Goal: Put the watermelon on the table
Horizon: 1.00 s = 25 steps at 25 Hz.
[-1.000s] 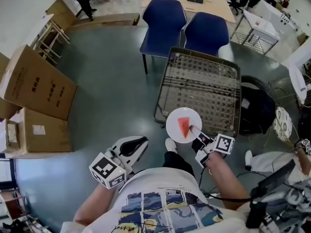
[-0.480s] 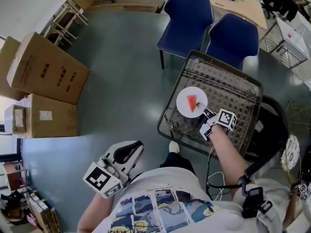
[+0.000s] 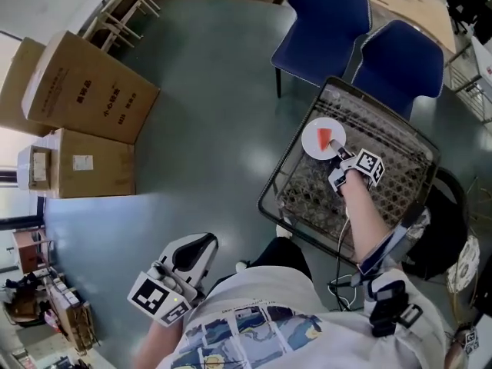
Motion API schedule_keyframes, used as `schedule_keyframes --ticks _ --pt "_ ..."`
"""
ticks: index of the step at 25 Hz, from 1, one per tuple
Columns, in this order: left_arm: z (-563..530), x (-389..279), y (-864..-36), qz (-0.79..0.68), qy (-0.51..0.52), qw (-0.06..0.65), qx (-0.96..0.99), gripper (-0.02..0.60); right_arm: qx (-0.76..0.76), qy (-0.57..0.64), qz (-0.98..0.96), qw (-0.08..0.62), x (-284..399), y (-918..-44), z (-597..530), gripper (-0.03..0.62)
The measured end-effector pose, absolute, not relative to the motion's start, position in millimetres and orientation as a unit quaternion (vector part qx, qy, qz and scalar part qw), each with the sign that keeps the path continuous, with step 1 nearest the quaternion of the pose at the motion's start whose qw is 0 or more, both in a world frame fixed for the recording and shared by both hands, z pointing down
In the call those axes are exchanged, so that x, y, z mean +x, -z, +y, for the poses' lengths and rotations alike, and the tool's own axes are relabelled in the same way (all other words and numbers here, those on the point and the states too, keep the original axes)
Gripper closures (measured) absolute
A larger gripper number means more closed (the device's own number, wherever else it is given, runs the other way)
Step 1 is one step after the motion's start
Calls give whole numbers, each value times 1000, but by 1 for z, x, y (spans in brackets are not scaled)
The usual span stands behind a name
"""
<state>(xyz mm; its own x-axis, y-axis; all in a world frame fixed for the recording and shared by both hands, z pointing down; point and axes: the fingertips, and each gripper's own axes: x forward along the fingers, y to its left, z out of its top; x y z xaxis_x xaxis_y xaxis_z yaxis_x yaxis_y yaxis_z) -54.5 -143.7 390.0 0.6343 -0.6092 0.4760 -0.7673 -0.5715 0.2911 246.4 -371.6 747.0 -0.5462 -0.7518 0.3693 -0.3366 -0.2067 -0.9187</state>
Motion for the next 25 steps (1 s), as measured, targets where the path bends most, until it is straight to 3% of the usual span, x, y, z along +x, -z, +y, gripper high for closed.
schedule_keyframes --ticks 12,17,25 --pt "-135 -73 -402 -426 -176 266 847 551 -494 624 593 123 261 -790 -399 566" --pt "-133 -75 -404 -427 -171 276 844 551 -546 583 600 49 267 -792 -400 560" --pt "-133 -69 -409 -427 -166 285 842 551 -584 512 625 -82 276 -793 -402 473"
